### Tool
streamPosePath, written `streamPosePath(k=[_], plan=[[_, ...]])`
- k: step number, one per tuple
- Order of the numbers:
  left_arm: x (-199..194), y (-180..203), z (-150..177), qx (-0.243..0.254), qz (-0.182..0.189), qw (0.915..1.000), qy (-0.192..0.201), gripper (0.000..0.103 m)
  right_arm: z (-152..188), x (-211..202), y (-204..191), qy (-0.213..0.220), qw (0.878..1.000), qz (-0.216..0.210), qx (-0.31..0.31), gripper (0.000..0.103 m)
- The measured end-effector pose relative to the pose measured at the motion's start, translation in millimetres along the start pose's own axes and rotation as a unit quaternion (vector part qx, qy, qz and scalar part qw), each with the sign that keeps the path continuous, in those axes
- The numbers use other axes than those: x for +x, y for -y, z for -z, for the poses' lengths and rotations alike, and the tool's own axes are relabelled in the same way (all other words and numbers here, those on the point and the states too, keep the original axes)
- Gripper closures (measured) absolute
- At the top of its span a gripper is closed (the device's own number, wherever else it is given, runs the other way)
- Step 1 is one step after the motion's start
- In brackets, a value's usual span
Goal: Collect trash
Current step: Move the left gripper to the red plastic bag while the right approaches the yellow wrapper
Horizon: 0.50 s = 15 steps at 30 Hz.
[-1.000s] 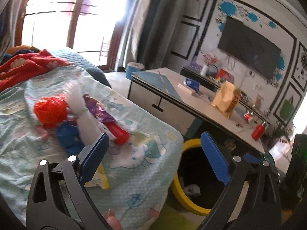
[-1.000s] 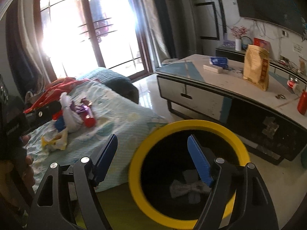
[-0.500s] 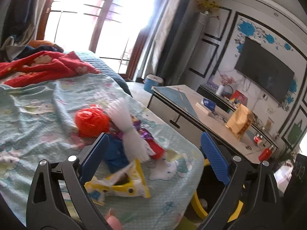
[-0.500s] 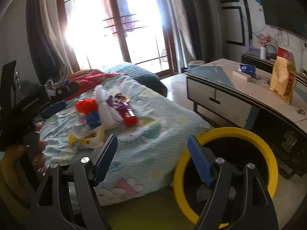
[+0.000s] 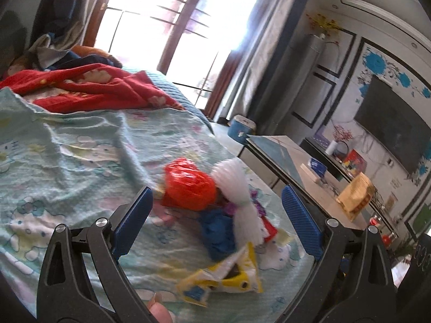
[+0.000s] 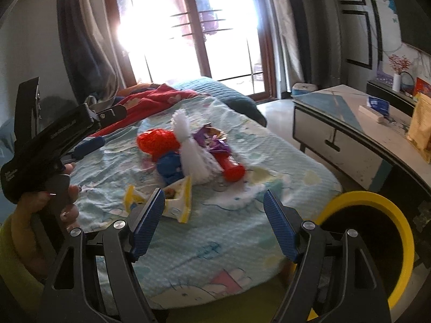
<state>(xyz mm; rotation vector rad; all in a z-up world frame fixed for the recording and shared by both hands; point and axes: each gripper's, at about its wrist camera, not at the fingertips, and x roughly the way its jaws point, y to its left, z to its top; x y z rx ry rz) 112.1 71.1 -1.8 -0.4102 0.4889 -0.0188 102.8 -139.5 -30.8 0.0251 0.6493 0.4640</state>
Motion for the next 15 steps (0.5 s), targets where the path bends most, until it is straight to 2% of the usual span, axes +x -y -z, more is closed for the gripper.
streamPosePath(k=[7, 11, 15], plan=[[14.6, -28.8, -6.0, -0.019, -0.019, 0.9996, -0.011, 0.015, -4.5, 39.3, -17.1, -0.032, 0.999, -0.017, -0.014, 0.03], [29.8, -39.8, -8.0, -0.032, -0.015, 0.9989, -0.03, 0.027, -4.1, 65.1, -18.0, -0.058, 0.998, -0.023, -0.006, 0.03], [49.6, -45.6, -8.0, -0.055, 0.011, 0.9966, -0.061, 0.033, -3.1, 84.8, -18.5, -0.081, 0.996, -0.035, 0.004, 0.03]])
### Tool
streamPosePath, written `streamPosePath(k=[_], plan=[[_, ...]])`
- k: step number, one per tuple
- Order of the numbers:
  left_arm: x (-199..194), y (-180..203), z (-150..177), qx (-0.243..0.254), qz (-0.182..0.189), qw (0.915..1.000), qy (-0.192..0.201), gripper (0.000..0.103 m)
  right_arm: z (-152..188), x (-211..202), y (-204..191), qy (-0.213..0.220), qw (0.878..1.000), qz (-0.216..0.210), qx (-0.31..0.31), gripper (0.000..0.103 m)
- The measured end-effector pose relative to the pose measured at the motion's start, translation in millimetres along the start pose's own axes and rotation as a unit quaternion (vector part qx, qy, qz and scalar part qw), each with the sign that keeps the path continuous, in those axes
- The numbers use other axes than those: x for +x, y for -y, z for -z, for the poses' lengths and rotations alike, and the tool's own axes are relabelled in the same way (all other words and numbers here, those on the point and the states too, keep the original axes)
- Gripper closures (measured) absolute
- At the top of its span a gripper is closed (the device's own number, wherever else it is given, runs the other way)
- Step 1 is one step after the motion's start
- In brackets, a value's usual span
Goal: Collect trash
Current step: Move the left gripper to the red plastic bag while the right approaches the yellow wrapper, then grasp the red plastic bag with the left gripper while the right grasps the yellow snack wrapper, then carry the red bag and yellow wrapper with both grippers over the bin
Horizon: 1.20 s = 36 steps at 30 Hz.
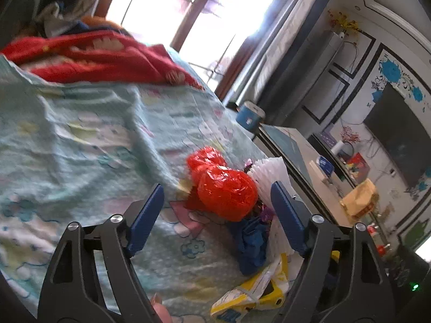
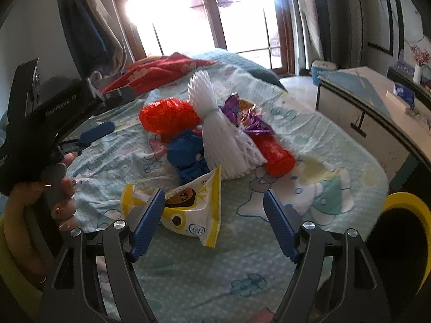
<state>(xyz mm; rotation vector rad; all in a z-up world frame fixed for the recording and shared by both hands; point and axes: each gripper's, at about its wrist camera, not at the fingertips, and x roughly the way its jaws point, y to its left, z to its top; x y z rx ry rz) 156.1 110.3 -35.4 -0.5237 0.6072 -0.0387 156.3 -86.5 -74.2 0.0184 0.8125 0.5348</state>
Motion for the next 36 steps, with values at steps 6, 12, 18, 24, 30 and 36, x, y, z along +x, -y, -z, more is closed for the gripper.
streamPosePath(k=[6, 12, 18, 24, 30, 36], plan=[[24.3, -2.9, -2.0, -0.017, 0.016, 0.9994, -0.027, 0.036, 2.0, 22.6, 8.3, -0.035, 0.998, -0.039, 0.039, 0.034], [38.1, -7.4, 2.3, -0.03, 0.023, 0.9982, -0.047, 0.057, 2.9, 23.4, 5.0, -0.037, 0.995, -0.088, 0.04, 0.058], [35.2, -11.6, 9.4, -0.033, 0.028, 0.9977, -0.052, 0.084, 9.0, 18.6, 0.0, -0.045, 0.993, -0.101, 0.039, 0.089], [13.7, -15.1, 12.0, -0.033, 0.025, 0.9988, -0.026, 0.091, 16.4, 3.6, -5.1, -0.037, 0.993, -0.107, 0.03, 0.093], [-15.5, -13.7, 6.0, -0.01, 0.013, 0.9998, 0.013, 0.091, 18.1, -19.5, -20.5, -0.002, 0.996, -0.092, -0.01, 0.095], [-40.2, -6.3, 1.7, 0.015, 0.005, 0.9991, 0.04, 0.092, 15.4, -38.2, -23.5, 0.034, 0.996, -0.083, -0.024, 0.095]])
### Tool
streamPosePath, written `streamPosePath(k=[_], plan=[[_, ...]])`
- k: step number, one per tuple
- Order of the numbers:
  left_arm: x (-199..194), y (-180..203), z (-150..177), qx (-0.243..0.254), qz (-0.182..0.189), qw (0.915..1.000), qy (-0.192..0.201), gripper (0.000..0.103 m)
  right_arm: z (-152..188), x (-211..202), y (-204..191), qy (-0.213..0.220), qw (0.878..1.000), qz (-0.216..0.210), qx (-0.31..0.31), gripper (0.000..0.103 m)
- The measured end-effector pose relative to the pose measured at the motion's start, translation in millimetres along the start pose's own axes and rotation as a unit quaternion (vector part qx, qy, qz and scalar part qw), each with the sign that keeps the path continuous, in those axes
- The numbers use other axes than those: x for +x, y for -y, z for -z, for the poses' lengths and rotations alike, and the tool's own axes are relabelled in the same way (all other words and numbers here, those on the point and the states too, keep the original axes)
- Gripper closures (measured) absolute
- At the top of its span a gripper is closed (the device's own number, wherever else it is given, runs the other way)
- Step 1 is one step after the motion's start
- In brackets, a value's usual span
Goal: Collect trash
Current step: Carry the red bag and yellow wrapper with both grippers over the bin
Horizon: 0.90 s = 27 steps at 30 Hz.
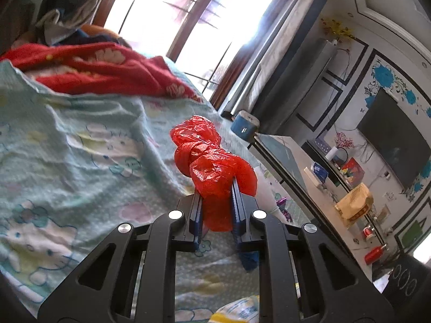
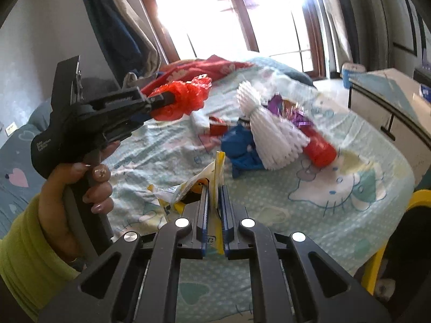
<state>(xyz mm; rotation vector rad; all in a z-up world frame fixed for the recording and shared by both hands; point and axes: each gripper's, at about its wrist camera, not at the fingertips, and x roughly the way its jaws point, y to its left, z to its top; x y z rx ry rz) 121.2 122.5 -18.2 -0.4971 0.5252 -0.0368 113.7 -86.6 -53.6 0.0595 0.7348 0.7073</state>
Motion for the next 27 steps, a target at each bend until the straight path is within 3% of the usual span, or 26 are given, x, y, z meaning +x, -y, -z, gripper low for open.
streamPosePath(k=[13, 27], plan=[[-28.8, 33.8, -5.9, 0.037, 0.026, 0.9985, 0.031, 0.092, -11.4, -44.1, 6.9, 0.067, 0.997, 0.035, 0.008, 0.095], [-35.2, 76.0, 11.9, 0.081, 0.065, 0.9945, 0.016, 0.092, -16.7, -89.6, 46.0, 0.12, 0.987, 0.093, 0.048, 0.095]])
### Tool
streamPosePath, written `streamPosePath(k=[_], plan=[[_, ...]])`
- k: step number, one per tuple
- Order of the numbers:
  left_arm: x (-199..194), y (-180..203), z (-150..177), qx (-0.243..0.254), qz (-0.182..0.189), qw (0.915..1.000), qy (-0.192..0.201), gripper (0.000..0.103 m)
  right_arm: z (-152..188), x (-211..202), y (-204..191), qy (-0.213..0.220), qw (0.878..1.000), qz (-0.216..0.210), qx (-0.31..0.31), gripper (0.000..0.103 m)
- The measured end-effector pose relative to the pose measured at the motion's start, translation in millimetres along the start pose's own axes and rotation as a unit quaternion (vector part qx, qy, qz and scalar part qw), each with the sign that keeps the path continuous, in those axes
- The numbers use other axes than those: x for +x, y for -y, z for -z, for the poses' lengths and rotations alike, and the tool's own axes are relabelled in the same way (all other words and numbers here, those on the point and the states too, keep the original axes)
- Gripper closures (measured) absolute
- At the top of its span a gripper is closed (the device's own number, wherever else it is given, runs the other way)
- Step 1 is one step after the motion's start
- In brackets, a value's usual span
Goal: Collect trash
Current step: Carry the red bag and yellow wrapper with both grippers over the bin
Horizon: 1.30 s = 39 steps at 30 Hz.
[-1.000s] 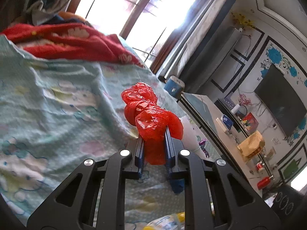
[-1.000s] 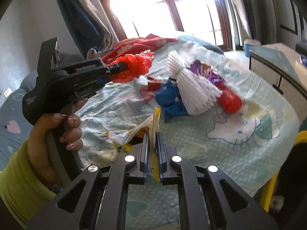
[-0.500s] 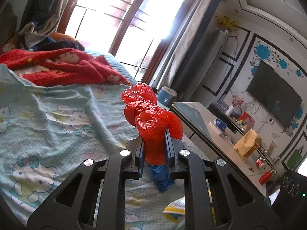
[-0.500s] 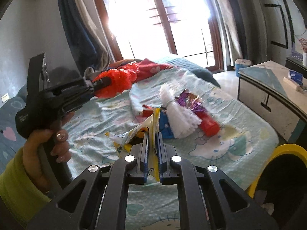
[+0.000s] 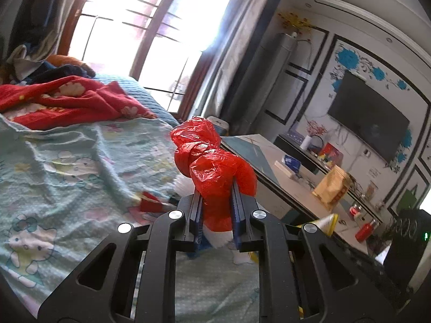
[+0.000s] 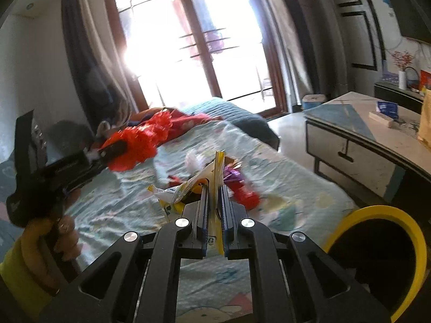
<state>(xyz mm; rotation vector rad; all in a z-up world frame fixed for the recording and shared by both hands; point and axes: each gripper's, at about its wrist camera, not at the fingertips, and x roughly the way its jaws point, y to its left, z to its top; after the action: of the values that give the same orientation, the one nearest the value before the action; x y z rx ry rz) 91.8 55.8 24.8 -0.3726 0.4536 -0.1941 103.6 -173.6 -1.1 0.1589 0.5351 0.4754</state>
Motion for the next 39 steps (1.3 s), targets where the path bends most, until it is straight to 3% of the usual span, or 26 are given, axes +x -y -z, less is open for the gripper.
streamPosePath(k=[16, 39], plan=[[10.2, 58.4, 29.4, 0.057, 0.059, 0.996, -0.034, 0.091, -9.7, -37.4, 67.4, 0.036, 0.995, 0.082, 0.04, 0.095], [39.3, 130.3, 83.3, 0.133, 0.132, 0.9765, -0.106, 0.092, 8.4, -72.5, 140.5, 0.046, 0.977, 0.187, 0.087, 0.095]])
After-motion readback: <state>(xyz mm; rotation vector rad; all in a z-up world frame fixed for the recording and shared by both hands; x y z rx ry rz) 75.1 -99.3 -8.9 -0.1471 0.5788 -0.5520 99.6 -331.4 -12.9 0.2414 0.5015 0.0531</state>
